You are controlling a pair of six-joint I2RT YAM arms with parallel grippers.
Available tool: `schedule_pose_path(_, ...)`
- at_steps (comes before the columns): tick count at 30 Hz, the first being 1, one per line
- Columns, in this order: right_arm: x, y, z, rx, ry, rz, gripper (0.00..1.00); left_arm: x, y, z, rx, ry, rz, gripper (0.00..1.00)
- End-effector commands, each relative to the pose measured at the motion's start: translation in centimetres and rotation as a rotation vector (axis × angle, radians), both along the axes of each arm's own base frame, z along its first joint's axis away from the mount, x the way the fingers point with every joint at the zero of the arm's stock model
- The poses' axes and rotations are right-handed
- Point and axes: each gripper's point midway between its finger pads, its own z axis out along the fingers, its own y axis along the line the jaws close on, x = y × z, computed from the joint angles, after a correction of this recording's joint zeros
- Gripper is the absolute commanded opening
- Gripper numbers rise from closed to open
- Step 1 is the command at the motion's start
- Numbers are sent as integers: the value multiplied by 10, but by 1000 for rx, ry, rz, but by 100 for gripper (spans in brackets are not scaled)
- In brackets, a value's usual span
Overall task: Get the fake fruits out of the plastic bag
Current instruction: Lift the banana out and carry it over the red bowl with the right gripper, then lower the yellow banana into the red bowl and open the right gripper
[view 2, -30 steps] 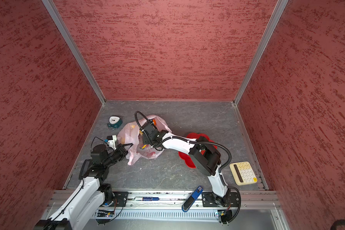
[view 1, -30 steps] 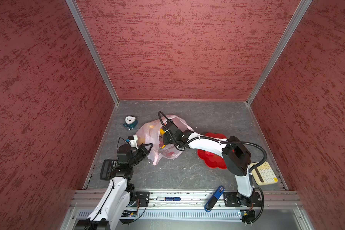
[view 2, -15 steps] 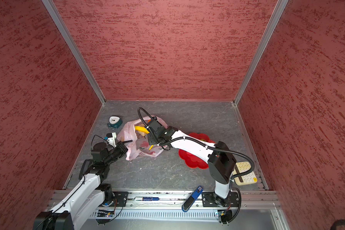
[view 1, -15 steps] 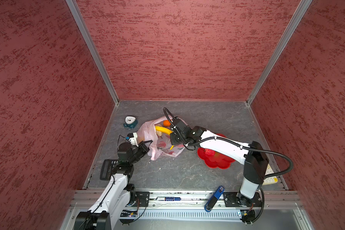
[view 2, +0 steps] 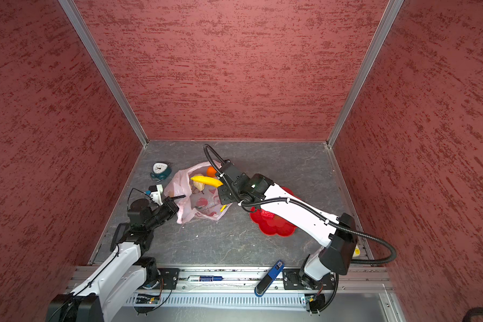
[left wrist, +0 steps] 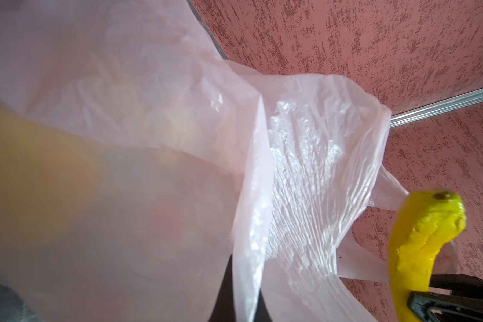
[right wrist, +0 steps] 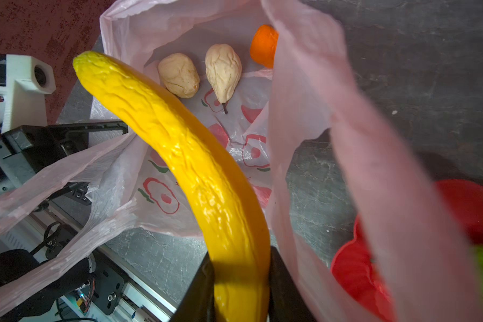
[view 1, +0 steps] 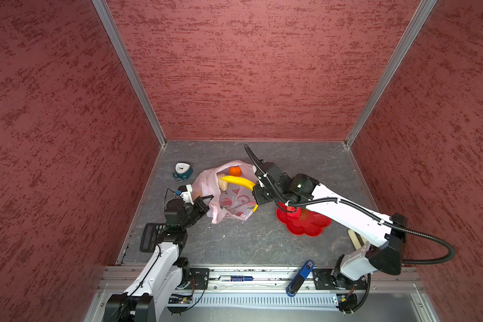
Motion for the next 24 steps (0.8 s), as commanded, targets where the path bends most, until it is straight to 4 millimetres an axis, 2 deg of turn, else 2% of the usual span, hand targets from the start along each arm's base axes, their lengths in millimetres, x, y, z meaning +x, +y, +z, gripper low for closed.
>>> schedule_pose_path(1,5,-31,34,-19,-78,-61,15,5,0,14,6,-43,7,1)
schedule_pose_path(6,12,-86,64,-27,-163,-218,15,5,0,13,9,-41,8,1)
schedule_pose_path(8,16,-115,66,-25,-180,-304,16,5,0,13,9,-40,7,1)
schedule_pose_path(10,18,-149,59,-13,-172,-409,15,5,0,11,10,-36,8,1)
schedule_pose_path(15,12,-213,16,-28,-116,-626,17,5,0,11,10,-40,8,1)
schedule_pose_path(19,-1,-240,-25,-23,-50,-740,18,5,0,10,11,-39,3,1)
schedule_pose_path(24,-23,-258,-74,13,23,-851,18,4,0,7,12,-36,8,1)
